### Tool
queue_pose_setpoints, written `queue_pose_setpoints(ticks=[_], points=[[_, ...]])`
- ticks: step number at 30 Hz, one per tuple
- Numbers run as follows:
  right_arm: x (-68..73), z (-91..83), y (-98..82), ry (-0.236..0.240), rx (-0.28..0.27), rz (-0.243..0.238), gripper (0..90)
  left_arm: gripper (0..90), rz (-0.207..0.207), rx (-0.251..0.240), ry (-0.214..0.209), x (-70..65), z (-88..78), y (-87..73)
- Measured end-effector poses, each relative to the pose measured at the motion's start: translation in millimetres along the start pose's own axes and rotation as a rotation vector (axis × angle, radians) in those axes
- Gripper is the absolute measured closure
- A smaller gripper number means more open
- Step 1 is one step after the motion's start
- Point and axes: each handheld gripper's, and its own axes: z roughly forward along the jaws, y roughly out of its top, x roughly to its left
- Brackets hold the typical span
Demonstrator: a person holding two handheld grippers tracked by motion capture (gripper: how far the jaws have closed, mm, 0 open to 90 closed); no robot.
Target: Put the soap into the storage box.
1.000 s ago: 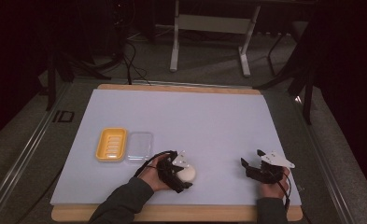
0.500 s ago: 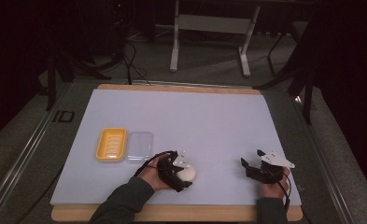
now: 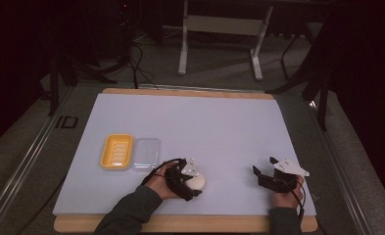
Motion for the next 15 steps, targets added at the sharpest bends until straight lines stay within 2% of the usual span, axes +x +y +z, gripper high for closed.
queue_pose_setpoints(ticks=[14, 15], points=[[0.0, -0.1, 0.0, 0.001, 0.000, -0.001, 22.5, 24.1, -0.001, -0.004, 0.003, 1.6, -3.5, -1.0], [0.0, -0.1, 0.0, 0.001, 0.000, -0.001, 22.5, 24.1, -0.008, -0.019, 0.009, 1.6, -5.5, -0.8]])
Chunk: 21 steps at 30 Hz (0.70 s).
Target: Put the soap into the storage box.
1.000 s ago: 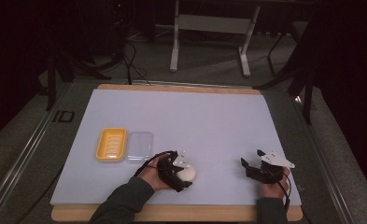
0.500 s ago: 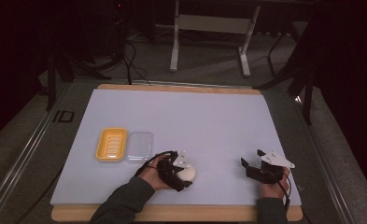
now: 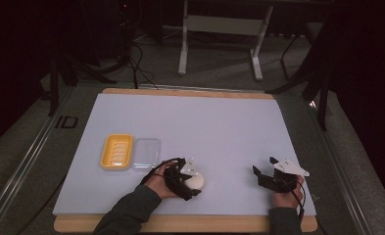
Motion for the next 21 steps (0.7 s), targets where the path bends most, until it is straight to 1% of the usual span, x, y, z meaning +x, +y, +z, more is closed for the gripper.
queue_pose_setpoints(ticks=[2, 6, 7, 11, 14, 21], points=[[0.0, 0.0, 0.0, 0.000, 0.000, 0.000, 22.5, 24.1, 0.003, -0.006, 0.001, -0.1, -2.4, 0.7], [0.0, 0.0, 0.0, 0.000, 0.000, 0.000, 22.5, 24.1, 0.010, -0.003, 0.008, 0.6, -5.5, 2.1], [0.0, 0.0, 0.0, 0.000, 0.000, 0.000, 22.5, 24.1, 0.004, -0.004, 0.010, 0.7, -5.9, 2.0], [0.0, -0.1, 0.0, 0.000, 0.000, 0.001, 22.5, 24.1, 0.002, -0.002, 0.012, 1.9, -7.1, 1.2], [0.1, -0.2, 0.0, -0.001, -0.001, 0.002, 22.5, 24.1, -0.015, -0.014, 0.015, 3.2, -8.8, -1.0], [0.0, -0.2, 0.0, -0.001, 0.000, 0.001, 22.5, 24.1, -0.023, -0.009, 0.032, 6.7, -14.1, -2.9]])
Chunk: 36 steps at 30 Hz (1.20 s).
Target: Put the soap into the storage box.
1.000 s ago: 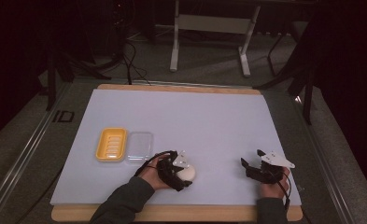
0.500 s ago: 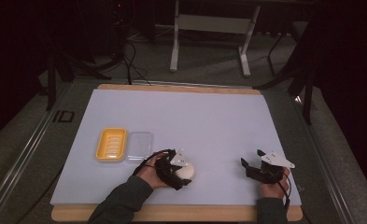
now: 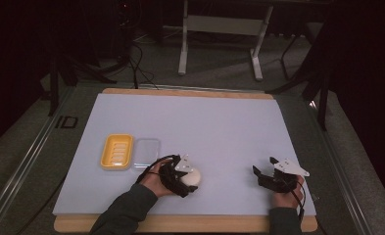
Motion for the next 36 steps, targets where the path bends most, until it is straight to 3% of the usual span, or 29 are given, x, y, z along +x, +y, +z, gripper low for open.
queue_pose_setpoints(ticks=[36], points=[[0.2, -0.4, -0.1, -0.002, -0.002, 0.004, 22.5, 24.1, -0.076, 0.013, 0.061, 15.1, -21.8, -3.6]])
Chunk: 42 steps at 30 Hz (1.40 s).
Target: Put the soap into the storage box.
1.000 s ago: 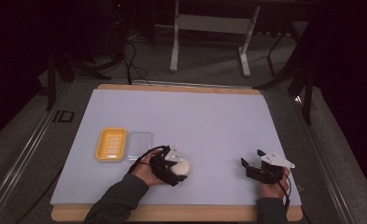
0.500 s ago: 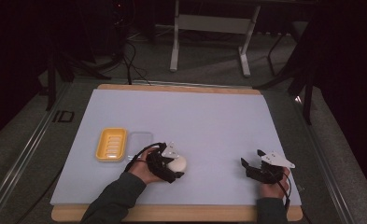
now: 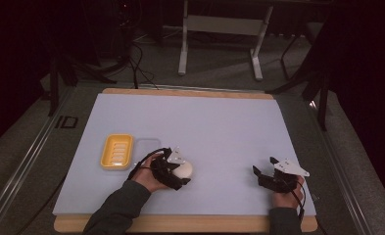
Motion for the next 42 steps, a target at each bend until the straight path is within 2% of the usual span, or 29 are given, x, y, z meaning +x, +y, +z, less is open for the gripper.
queue_pose_setpoints(ticks=[10, 31, 42], points=[[0.1, 0.0, 0.0, 0.000, 0.000, 0.000, 22.5, 24.1, -0.021, 0.012, 0.025, -0.4, -3.5, -0.6], [-0.1, -0.2, -0.1, -0.001, -0.004, 0.000, 22.5, 24.0, -0.082, 0.015, 0.083, 10.9, -15.1, -8.2], [0.0, -0.2, -0.1, -0.002, -0.005, 0.000, 22.5, 24.1, -0.113, 0.025, 0.127, 17.0, -24.0, -11.4]])
